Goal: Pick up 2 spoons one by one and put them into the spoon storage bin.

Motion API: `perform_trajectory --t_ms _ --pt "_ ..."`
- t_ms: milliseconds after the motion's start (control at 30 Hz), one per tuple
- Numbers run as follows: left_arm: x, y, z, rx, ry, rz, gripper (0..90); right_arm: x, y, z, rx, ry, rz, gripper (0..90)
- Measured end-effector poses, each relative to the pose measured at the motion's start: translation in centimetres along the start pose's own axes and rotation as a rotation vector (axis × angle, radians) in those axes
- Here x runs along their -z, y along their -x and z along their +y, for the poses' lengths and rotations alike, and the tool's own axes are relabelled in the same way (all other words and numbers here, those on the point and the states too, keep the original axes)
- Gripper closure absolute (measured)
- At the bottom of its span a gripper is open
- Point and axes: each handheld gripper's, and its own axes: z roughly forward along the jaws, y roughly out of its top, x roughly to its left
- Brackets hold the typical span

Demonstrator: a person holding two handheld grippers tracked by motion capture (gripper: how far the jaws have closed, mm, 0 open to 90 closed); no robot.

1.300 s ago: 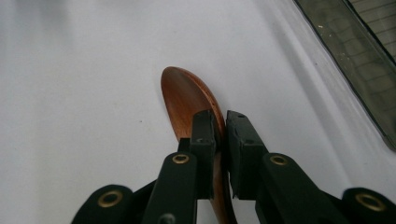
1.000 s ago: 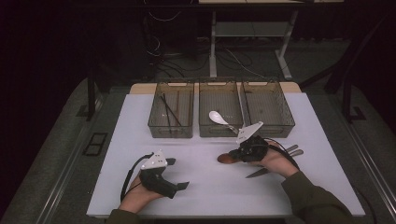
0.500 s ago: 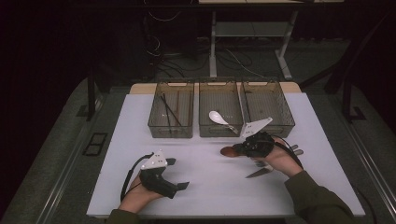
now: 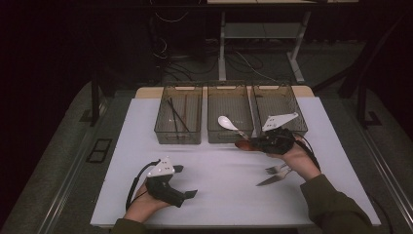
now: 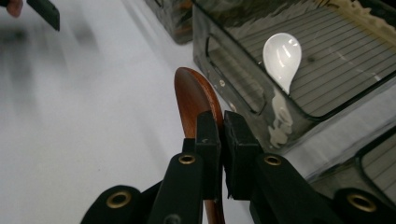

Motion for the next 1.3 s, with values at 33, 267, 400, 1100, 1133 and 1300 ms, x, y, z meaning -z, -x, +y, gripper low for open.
perform_trajectory --t_ms 33,267,400,1100,1133,1300 --pt "0.0 0.0 0.0 -0.001 0.000 0.000 0.4 0.1 0.1 0.1 -0.002 0.005 -0.005 84.8" --pt "0.0 0.0 0.0 -0.002 0.000 0.000 0.4 0.5 0.7 1.1 -0.029 0.050 -0.034 84.8" --pt "0.1 0.0 0.0 -0.001 0.001 -0.001 0.4 0.6 1.1 1.7 -0.051 0.074 -0.048 84.8" --pt "0.0 0.0 0.0 0.002 0.006 -0.008 0.4 -2.7 3.2 6.3 -0.119 0.076 -0.124 84.7" --pt "0.1 0.0 0.0 0.001 0.005 -0.008 0.4 -3.0 3.3 6.6 -0.117 0.071 -0.132 84.7" --pt "0.2 0.0 0.0 0.003 0.006 -0.008 0.4 -4.5 3.9 7.8 -0.137 0.051 -0.148 84.7"
